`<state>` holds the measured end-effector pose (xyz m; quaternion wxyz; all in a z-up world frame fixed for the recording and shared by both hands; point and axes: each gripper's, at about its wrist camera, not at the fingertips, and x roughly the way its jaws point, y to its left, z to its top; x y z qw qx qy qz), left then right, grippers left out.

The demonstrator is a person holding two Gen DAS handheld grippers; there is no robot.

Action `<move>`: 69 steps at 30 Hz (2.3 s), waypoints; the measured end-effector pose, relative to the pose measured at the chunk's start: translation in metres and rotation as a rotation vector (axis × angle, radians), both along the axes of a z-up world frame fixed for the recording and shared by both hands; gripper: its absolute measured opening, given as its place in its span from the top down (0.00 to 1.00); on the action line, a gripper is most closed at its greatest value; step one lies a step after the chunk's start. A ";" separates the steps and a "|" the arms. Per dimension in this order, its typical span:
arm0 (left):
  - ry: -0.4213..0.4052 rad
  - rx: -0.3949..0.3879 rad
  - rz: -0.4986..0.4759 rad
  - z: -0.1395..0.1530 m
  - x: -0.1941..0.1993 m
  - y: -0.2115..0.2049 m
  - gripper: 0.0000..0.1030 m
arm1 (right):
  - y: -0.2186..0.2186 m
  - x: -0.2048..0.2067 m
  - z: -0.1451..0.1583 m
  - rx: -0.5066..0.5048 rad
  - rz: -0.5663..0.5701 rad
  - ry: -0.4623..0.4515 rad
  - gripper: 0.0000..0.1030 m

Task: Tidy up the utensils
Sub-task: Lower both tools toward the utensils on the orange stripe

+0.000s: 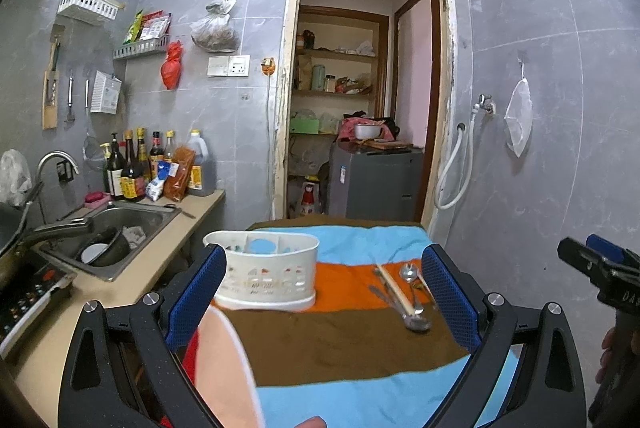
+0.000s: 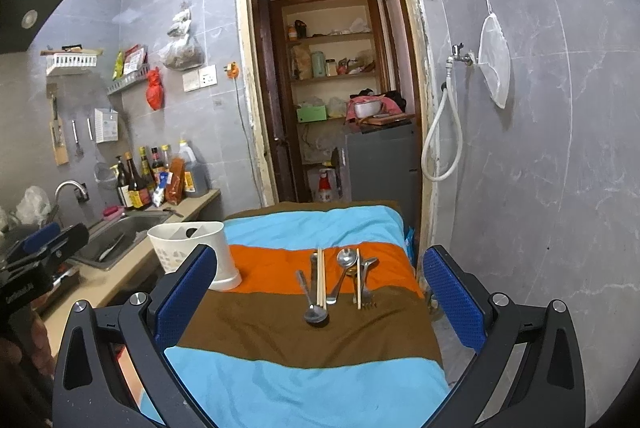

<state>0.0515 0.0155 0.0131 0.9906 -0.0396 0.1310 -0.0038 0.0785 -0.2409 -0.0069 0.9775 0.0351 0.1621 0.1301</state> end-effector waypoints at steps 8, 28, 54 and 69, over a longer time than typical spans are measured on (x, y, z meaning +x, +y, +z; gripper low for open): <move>0.042 0.011 -0.002 -0.004 0.043 -0.015 0.07 | -0.015 0.031 0.007 0.010 -0.032 -0.027 0.00; 0.376 0.000 -0.056 -0.125 0.212 -0.062 0.08 | -0.056 0.199 -0.088 -0.019 0.015 0.225 0.00; 0.731 -0.242 -0.224 -0.206 0.296 -0.067 0.76 | -0.034 0.306 -0.188 0.020 0.203 0.511 0.76; 0.745 -0.315 -0.227 -0.206 0.299 -0.059 0.94 | -0.028 0.315 -0.197 0.022 0.244 0.565 0.82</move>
